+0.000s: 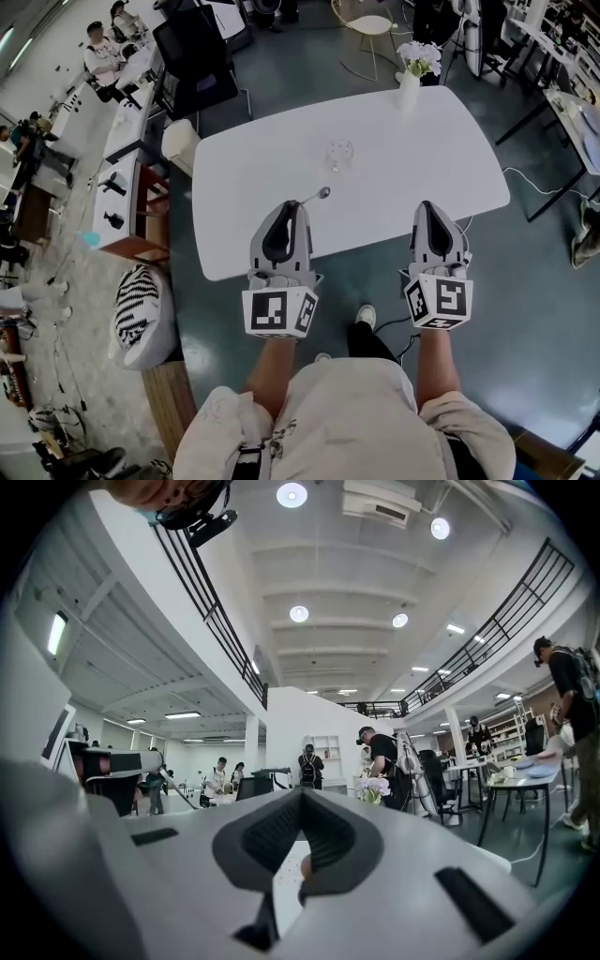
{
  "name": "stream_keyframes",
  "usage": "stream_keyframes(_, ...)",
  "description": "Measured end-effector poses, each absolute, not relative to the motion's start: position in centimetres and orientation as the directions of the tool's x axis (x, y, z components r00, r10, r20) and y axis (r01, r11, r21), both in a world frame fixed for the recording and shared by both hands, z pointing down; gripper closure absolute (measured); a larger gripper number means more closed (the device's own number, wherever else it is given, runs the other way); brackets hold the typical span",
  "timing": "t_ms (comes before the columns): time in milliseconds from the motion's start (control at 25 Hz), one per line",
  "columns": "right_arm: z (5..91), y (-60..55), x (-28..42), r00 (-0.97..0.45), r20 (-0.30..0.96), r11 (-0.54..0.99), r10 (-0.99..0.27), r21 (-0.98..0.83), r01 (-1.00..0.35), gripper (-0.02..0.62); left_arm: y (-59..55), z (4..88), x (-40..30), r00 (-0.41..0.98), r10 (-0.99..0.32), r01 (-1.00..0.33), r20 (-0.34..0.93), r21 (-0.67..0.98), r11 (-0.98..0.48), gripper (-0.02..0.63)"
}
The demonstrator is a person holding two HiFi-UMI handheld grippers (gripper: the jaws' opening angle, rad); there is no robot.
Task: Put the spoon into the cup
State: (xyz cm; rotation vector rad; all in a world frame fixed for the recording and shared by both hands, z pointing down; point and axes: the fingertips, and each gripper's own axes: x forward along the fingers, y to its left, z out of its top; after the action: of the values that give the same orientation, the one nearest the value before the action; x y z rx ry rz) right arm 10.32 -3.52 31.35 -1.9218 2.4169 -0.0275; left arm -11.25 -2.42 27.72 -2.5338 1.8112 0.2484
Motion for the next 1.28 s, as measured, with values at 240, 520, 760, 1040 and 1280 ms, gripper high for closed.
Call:
stream_keyframes(240, 31.7, -7.8, 13.0, -0.235, -0.041, 0.237, -0.971, -0.064, -0.969, 0.607, -6.4, 27.7, -8.5, 0.296, -0.946, -0.949, -0.129, 0.073, -0.307, 0.563)
stream_keyframes(520, 32.0, -11.7, 16.8, -0.258, -0.049, 0.261, -0.965, -0.088, -0.961, 0.607, -9.6, 27.8, -4.6, 0.278, -0.953, -0.957, -0.119, 0.05, -0.286, 0.563)
stream_keyframes(760, 32.2, -14.2, 18.2, -0.284, -0.065, 0.29, -0.957, -0.103, -0.952, 0.607, -10.9, 27.9, -3.0, 0.256, -0.959, -0.965, -0.123, 0.03, -0.261, 0.563)
stream_keyframes(1040, 32.6, -16.7, 16.9, -0.313, -0.058, 0.317, -0.948, -0.092, -0.944, 0.607, -13.4, 28.6, -4.2, 0.24, -0.964, -0.967, -0.119, 0.054, -0.247, 0.563)
stream_keyframes(1280, 32.9, -19.5, 16.0, -0.297, -0.043, 0.3, -0.954, -0.063, -0.952, 0.607, -17.1, 29.2, -5.1, 0.265, -0.957, -0.958, -0.122, 0.08, -0.276, 0.563)
